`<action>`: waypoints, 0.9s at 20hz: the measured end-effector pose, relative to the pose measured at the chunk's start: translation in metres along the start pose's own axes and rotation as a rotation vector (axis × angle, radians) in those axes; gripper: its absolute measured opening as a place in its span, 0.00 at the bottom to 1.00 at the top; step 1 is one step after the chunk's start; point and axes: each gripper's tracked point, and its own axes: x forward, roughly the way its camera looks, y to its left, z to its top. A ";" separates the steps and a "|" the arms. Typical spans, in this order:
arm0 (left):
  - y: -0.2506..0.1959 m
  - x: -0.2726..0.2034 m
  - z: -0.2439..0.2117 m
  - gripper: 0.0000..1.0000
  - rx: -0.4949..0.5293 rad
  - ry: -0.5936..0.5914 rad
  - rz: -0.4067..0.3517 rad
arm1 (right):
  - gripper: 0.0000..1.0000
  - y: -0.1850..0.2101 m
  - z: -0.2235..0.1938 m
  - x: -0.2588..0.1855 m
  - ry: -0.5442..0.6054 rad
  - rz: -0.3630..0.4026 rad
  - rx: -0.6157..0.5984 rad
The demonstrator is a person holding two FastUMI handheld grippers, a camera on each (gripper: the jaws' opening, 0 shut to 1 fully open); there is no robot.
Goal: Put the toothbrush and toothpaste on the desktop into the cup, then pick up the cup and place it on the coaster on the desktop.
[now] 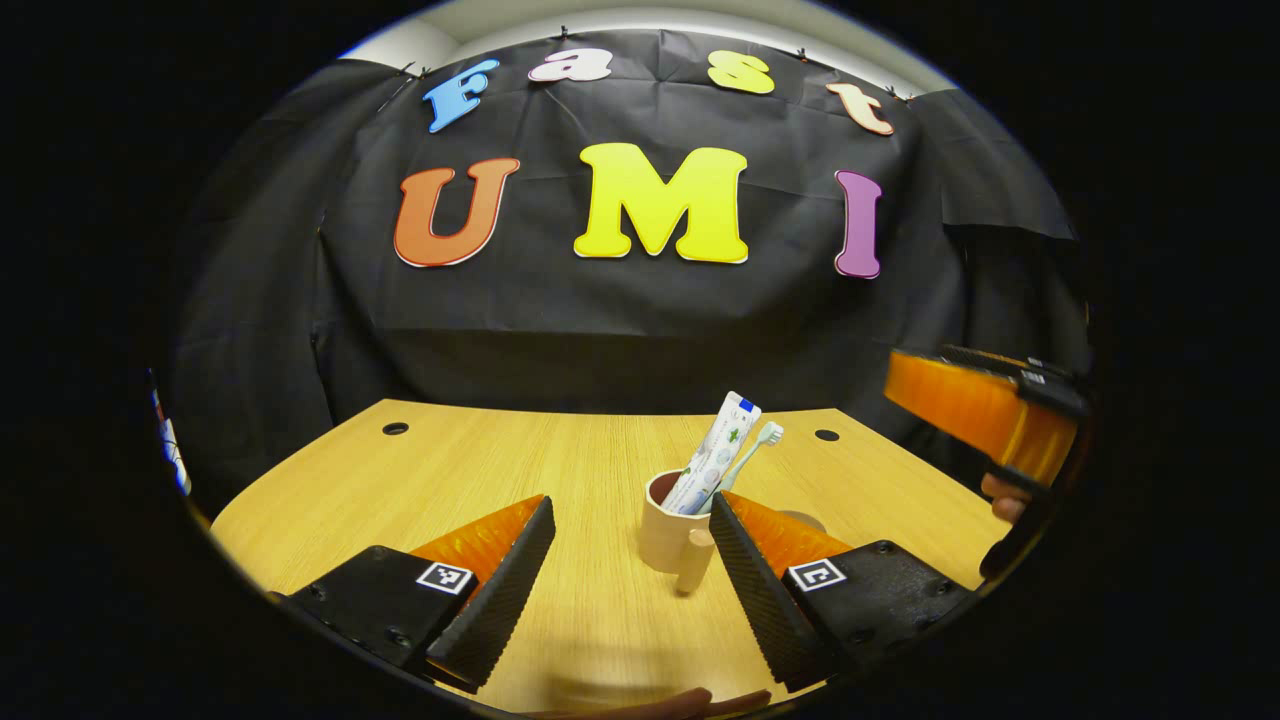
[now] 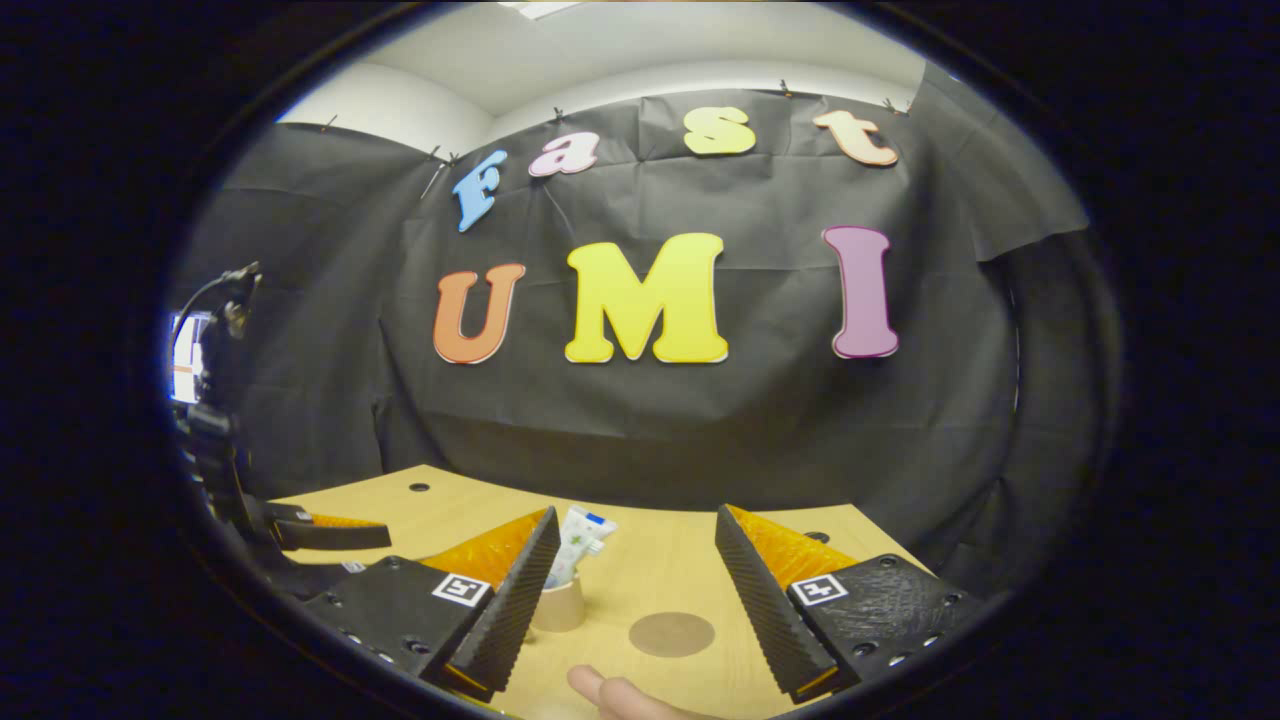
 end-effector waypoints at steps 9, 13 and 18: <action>-0.035 0.056 -0.034 0.99 0.005 0.482 -0.035 | 0.93 -0.049 -0.046 -0.027 0.028 0.038 0.059; -0.042 0.070 -0.051 0.97 -0.035 0.717 -0.020 | 0.93 -0.063 -0.058 -0.032 0.021 0.056 0.083; -0.048 0.087 -0.073 0.88 -0.041 0.919 0.005 | 0.93 -0.075 -0.064 -0.035 0.016 0.071 0.115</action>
